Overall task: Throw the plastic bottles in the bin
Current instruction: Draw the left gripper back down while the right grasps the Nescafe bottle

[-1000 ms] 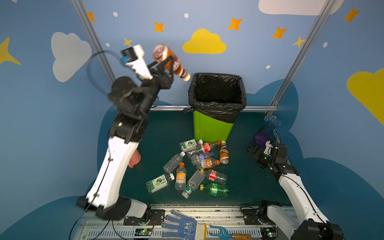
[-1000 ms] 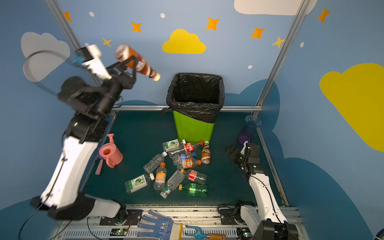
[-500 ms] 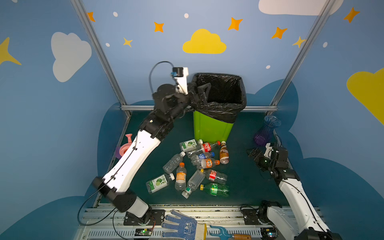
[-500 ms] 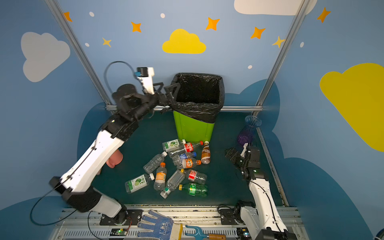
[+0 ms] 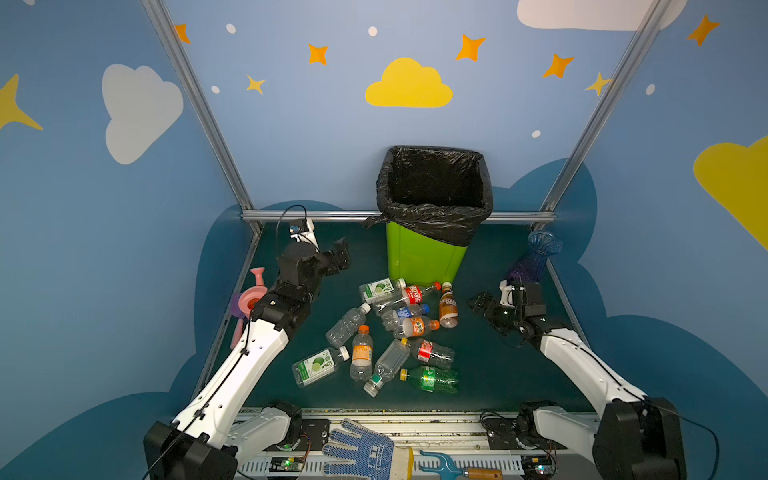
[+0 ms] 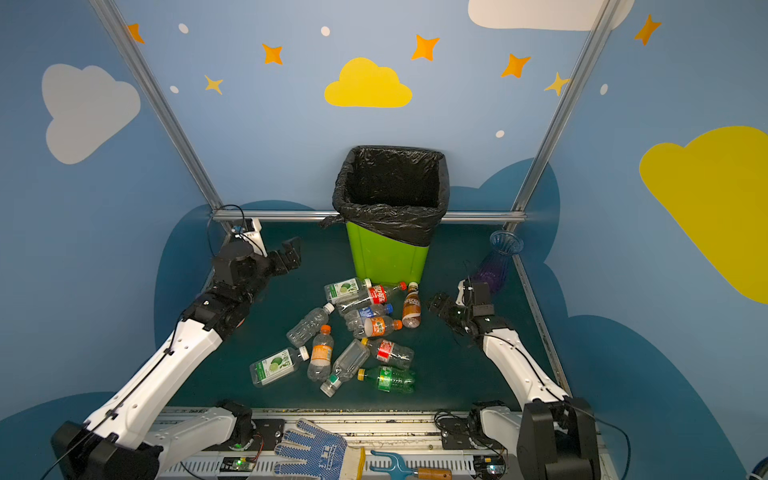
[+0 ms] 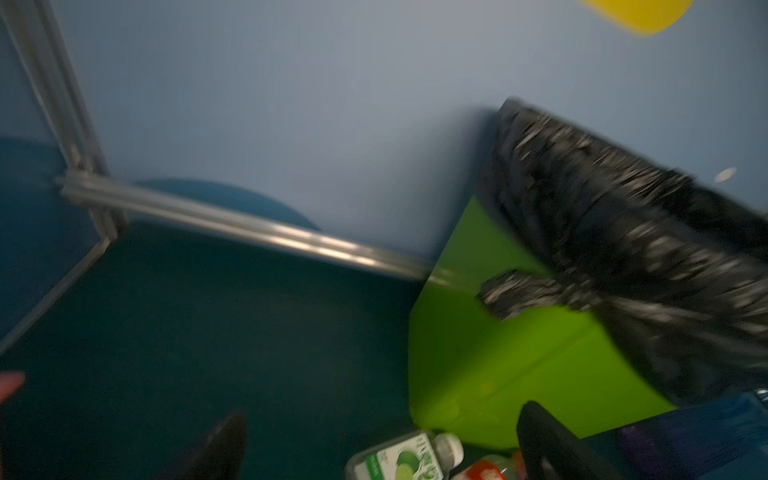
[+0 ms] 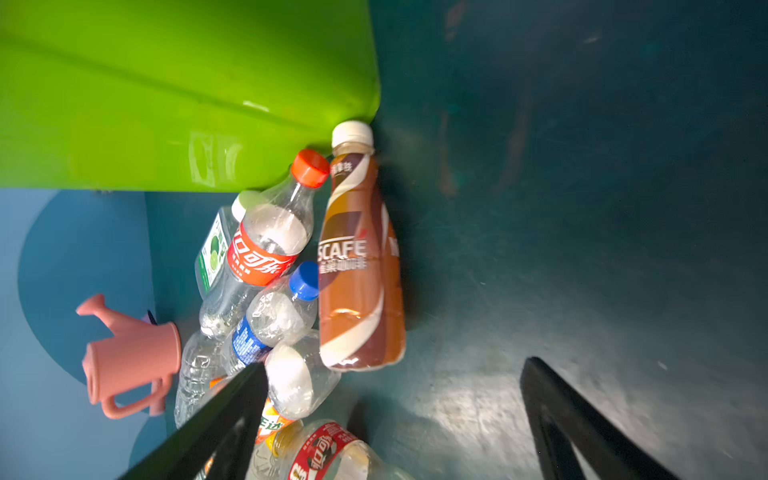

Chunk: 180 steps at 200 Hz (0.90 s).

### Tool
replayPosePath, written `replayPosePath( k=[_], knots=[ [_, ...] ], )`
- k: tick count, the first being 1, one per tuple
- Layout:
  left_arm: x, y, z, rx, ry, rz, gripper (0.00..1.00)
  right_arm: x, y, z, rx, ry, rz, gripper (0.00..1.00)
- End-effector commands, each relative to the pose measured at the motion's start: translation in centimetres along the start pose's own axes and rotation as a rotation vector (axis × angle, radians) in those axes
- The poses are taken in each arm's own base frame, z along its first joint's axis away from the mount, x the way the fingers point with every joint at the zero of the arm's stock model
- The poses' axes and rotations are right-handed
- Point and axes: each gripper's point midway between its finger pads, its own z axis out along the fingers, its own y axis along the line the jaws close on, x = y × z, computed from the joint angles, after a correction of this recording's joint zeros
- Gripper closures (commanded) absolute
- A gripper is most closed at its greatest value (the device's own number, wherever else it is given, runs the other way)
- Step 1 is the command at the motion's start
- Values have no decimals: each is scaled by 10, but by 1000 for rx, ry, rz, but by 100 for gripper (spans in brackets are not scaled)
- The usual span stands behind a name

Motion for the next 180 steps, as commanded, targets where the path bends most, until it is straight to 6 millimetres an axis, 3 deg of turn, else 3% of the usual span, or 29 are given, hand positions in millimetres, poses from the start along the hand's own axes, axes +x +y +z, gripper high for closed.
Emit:
replayPosePath(
  k=[1,22,50,126,180],
  knots=[
    [12,23,-12,-53,29,-82,0,-7,16,9,8,15,-35,7],
    [33,37,-10,-79,68,-120,0,-1,26,24,23,79,-80,9],
    [43,47,-8,-100,80,-153,0,10,28,41,77,170,-121,12],
    [63,52,4,-113,136,-185,0,24,22,75,137,270,-100,18],
    [73,53,8,-118,168,-179,0,23,12,91,194,293,-115,24]
  ],
)
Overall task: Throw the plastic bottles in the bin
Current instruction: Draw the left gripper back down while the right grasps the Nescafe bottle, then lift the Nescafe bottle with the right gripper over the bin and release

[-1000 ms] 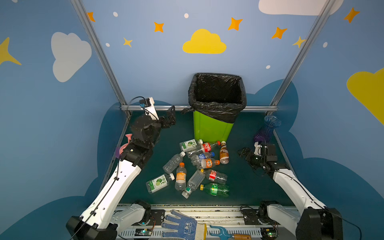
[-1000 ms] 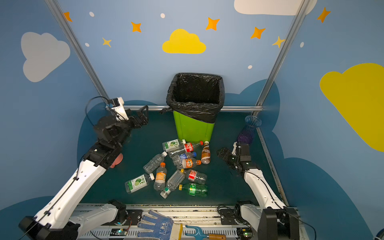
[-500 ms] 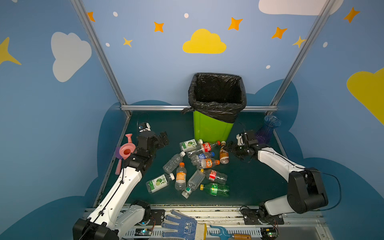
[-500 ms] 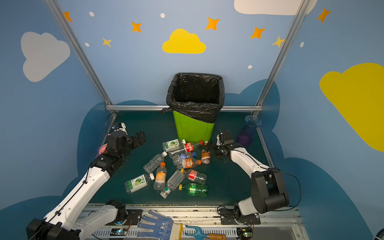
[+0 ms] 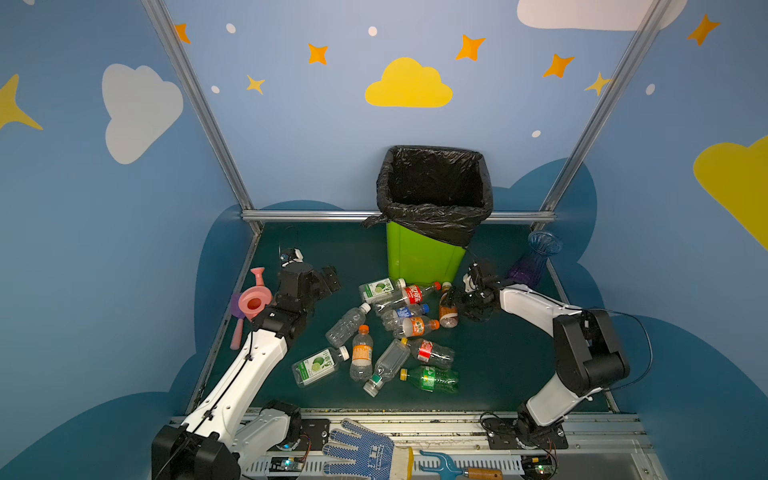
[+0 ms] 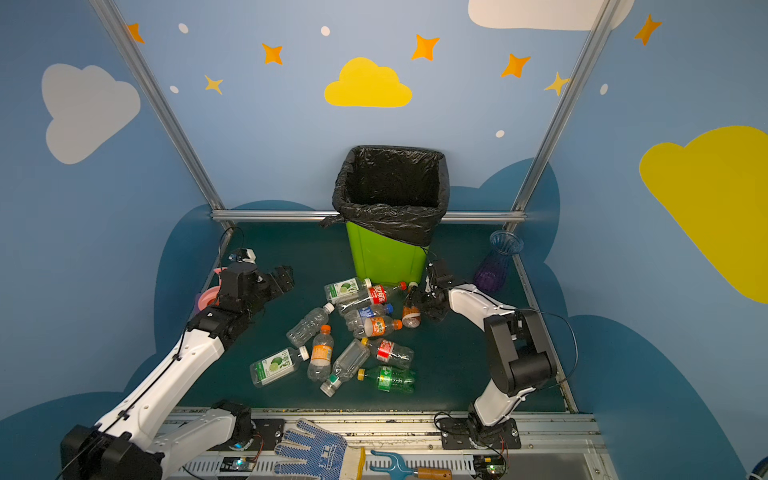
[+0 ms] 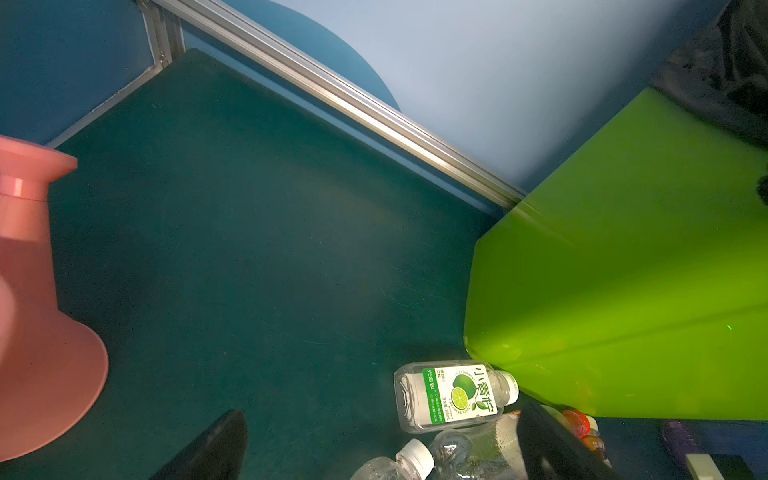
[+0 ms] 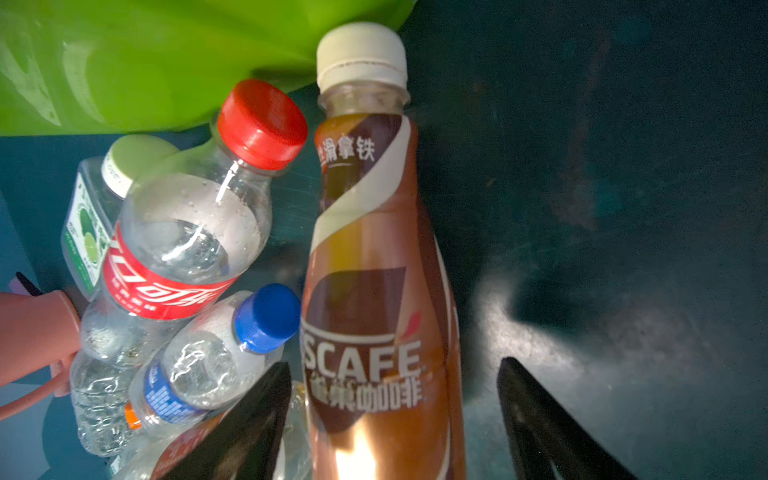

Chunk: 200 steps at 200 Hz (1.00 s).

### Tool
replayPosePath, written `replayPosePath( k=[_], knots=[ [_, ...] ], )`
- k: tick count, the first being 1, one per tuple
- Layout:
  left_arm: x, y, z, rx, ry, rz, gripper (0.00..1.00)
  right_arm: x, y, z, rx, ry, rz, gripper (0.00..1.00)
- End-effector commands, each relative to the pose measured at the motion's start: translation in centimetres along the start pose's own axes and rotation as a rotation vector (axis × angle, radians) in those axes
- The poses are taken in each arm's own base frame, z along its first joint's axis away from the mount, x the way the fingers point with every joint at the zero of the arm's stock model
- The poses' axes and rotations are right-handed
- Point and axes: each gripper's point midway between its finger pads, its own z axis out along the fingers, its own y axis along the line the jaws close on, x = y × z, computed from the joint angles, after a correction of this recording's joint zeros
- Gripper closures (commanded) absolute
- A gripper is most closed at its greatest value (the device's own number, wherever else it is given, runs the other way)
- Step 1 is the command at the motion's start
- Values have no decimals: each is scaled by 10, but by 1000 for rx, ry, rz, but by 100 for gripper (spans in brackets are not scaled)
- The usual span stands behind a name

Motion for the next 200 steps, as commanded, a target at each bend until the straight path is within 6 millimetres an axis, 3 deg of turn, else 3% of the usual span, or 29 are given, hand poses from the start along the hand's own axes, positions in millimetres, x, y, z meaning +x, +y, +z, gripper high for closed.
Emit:
replayPosePath(
  k=[1,47,72,106,138,152,165,188,200],
  knots=[
    [7,4,5,-7,20,-2,0,-2,-2,4,37,16,-15,24],
    [7,5,7,-17,24,-4,0,5,-8,16,50,59,-13,32],
    [8,7,9,-23,27,-6,0,9,-9,17,45,69,-17,45],
    [11,8,11,-26,36,-12,0,9,-6,8,31,42,-25,47],
    [14,10,15,-41,43,-17,0,1,1,-14,11,-28,-39,53],
    [15,16,17,-66,43,-15,0,-12,10,-41,-18,-125,-51,57],
    [17,21,20,-88,45,-11,0,-31,20,-81,-54,-261,-73,58],
    [21,30,28,-117,63,-3,0,-66,25,-176,-58,-554,-86,59],
    [25,35,32,-129,83,-5,0,-86,30,-240,-83,-708,-87,60]
  ],
)
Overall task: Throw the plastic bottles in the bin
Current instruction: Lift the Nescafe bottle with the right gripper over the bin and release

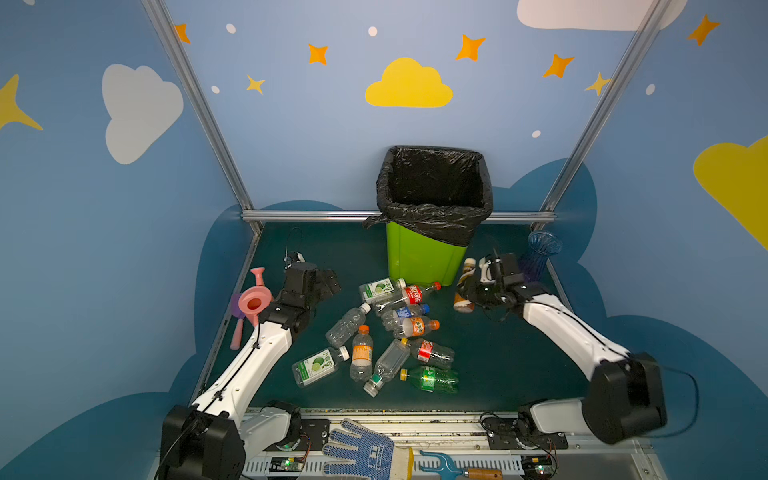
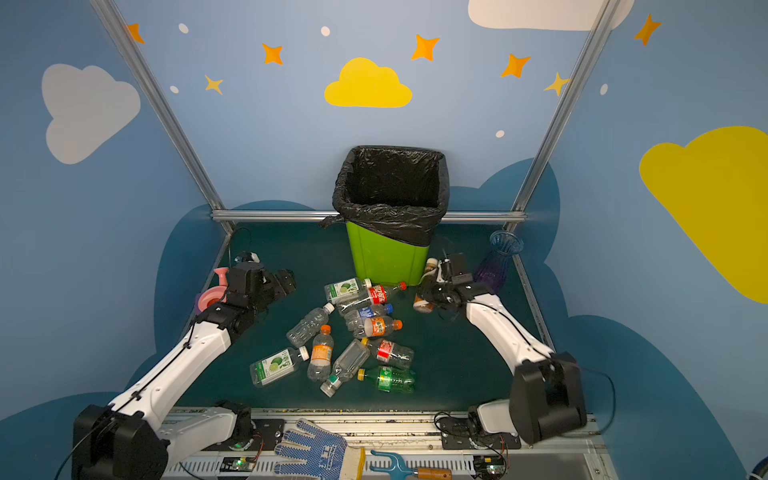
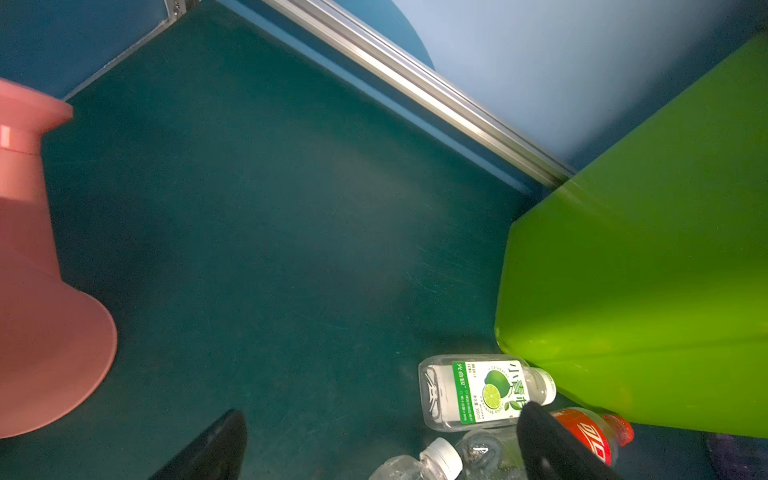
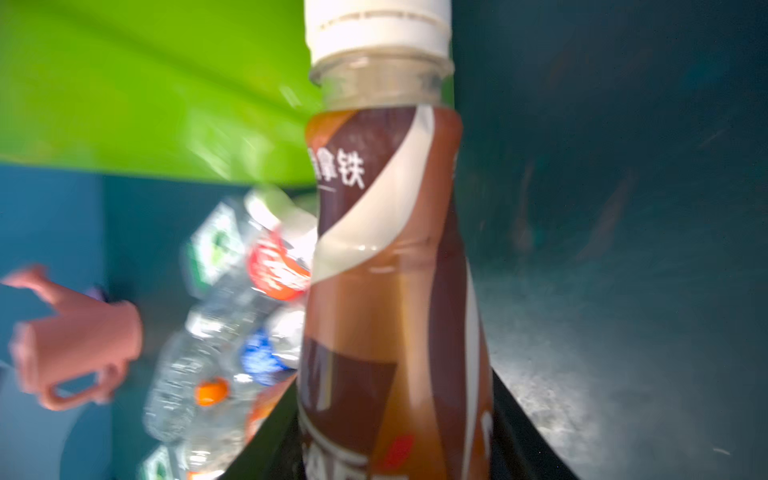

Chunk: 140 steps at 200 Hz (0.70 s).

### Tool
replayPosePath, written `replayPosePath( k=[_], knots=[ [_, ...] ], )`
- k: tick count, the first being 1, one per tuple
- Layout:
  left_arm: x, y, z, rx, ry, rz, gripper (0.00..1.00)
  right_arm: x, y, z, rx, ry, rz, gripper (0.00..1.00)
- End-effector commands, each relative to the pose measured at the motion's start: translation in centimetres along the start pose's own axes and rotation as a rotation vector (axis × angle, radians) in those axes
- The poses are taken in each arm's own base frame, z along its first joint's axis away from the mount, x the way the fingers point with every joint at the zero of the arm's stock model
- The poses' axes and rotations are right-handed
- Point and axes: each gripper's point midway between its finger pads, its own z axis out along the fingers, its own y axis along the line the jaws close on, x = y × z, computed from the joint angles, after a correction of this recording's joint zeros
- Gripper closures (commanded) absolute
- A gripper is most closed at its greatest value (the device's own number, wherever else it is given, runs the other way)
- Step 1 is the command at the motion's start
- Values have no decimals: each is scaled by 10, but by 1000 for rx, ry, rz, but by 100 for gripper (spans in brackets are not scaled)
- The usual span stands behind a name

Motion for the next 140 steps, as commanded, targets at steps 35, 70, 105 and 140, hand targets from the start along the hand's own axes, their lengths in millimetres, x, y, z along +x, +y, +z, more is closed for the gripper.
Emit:
replayPosePath(
  k=[35,70,105,140],
  knots=[
    [17,19,20,-62,67,15,0,-183,52,-252,-80,-773,-68,59],
    [26,19,23,-53,106,2,0,-226,100,-303,-254,-942,-86,57],
    [31,16,26,-36,134,-16,0,-241,166,-177,-439,-586,-177,48],
    [33,19,21,-61,166,20,0,-232,219,-142,-419,-385,-349,23]
  ],
)
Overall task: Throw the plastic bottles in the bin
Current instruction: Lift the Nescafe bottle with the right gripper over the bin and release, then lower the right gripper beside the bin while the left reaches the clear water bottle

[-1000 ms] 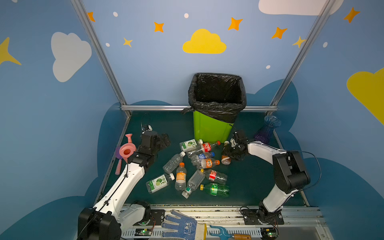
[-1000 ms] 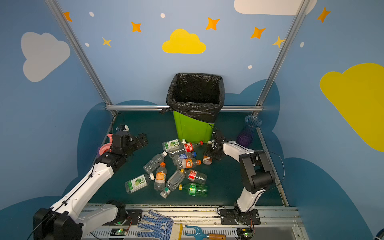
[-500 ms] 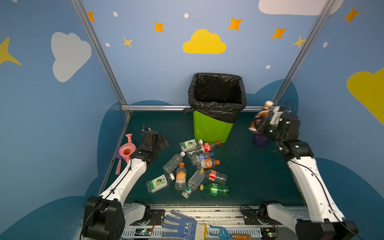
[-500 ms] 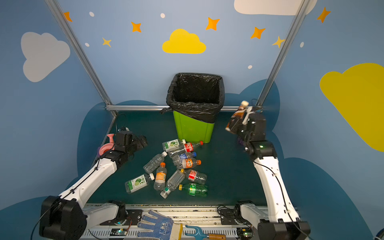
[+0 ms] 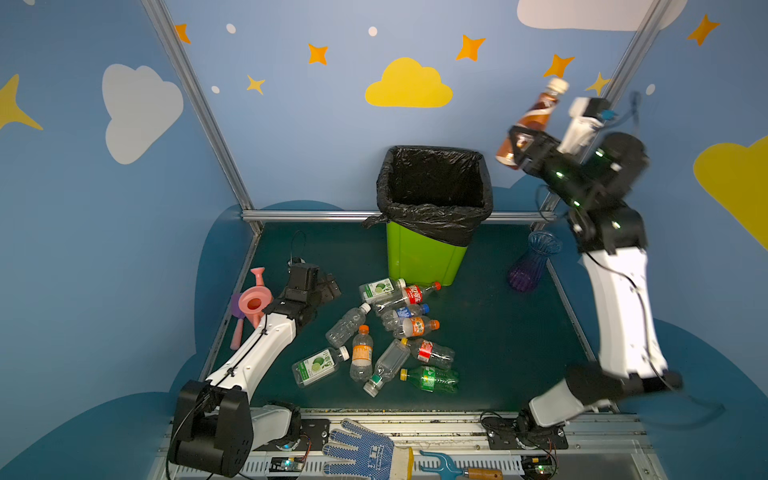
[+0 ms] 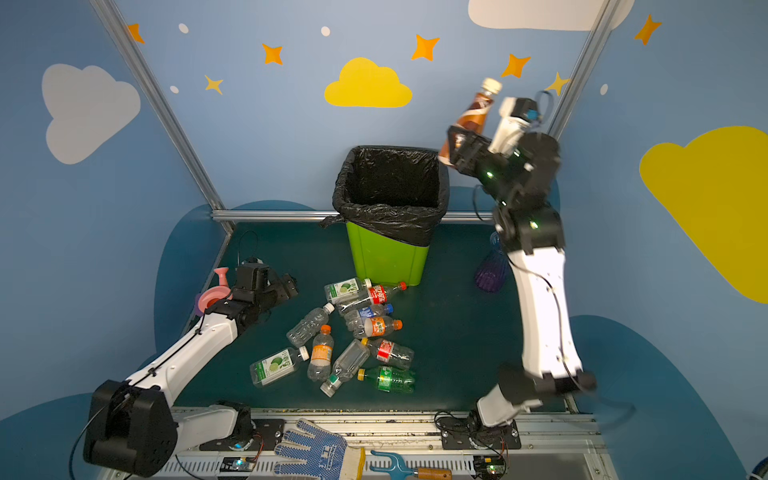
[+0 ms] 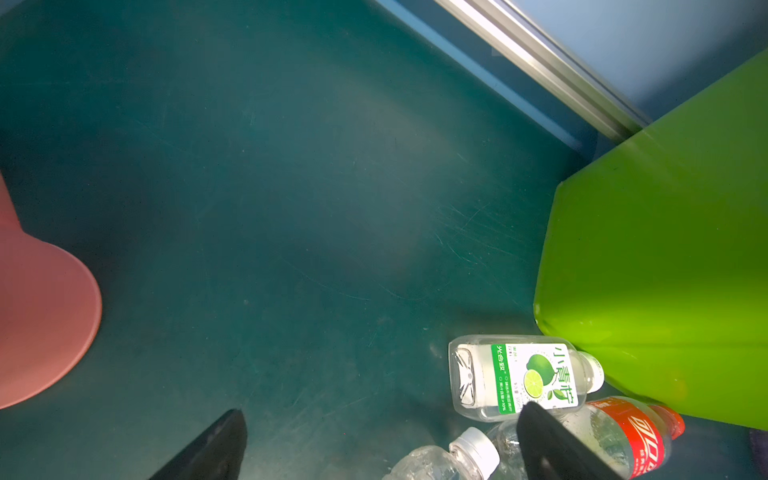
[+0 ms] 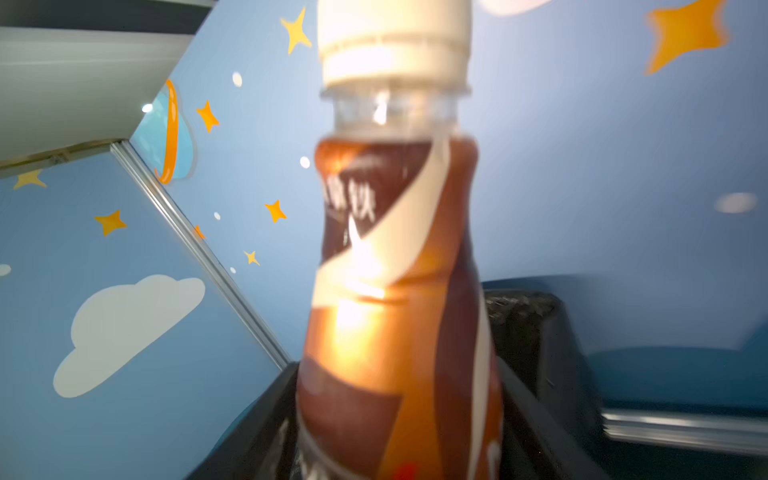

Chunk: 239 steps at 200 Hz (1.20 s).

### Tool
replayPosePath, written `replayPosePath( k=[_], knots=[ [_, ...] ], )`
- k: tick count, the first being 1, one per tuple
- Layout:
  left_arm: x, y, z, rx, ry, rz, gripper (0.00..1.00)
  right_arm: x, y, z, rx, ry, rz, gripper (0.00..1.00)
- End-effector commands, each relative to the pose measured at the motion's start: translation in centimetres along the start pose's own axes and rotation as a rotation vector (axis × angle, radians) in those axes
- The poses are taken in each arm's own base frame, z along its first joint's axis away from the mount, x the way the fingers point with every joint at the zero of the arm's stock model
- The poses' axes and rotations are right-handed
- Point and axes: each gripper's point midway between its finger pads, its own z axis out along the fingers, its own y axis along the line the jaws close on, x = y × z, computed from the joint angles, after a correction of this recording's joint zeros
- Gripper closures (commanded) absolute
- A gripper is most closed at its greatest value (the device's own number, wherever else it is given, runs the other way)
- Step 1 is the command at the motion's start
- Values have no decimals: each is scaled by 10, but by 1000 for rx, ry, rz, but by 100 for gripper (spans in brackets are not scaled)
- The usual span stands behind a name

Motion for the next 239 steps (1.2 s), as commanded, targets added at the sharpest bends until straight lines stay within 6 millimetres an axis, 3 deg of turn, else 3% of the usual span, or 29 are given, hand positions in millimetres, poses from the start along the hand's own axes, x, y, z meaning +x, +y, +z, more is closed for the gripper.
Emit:
replayPosePath(
  k=[1,29,60,83,119,151,171,189,211,239],
  knots=[
    [3,5,-5,-27,35,28,0,64,-1,8,10,278,-14,23],
    [3,10,-11,-38,12,37,0,12,23,-22,-23,31,-41,12],
    [0,9,-17,-16,-20,43,0,8,14,-60,38,-99,-44,7],
    [2,5,-14,-2,1,78,0,23,-5,-77,107,-101,-40,7],
    [12,-18,-5,89,103,149,0,78,-62,-99,230,-42,60,7],
    [24,-31,-2,115,190,245,0,171,-132,-122,383,99,241,7],
    [41,-24,0,15,285,370,0,227,-160,-140,450,198,336,7],
    [59,-19,1,-46,387,486,0,265,-180,-160,532,256,393,6],
    [74,-16,-1,-72,464,584,1,289,-195,-176,582,265,452,7],
    [83,-11,-5,-96,522,689,1,294,-203,-182,596,262,477,7]
  ],
)
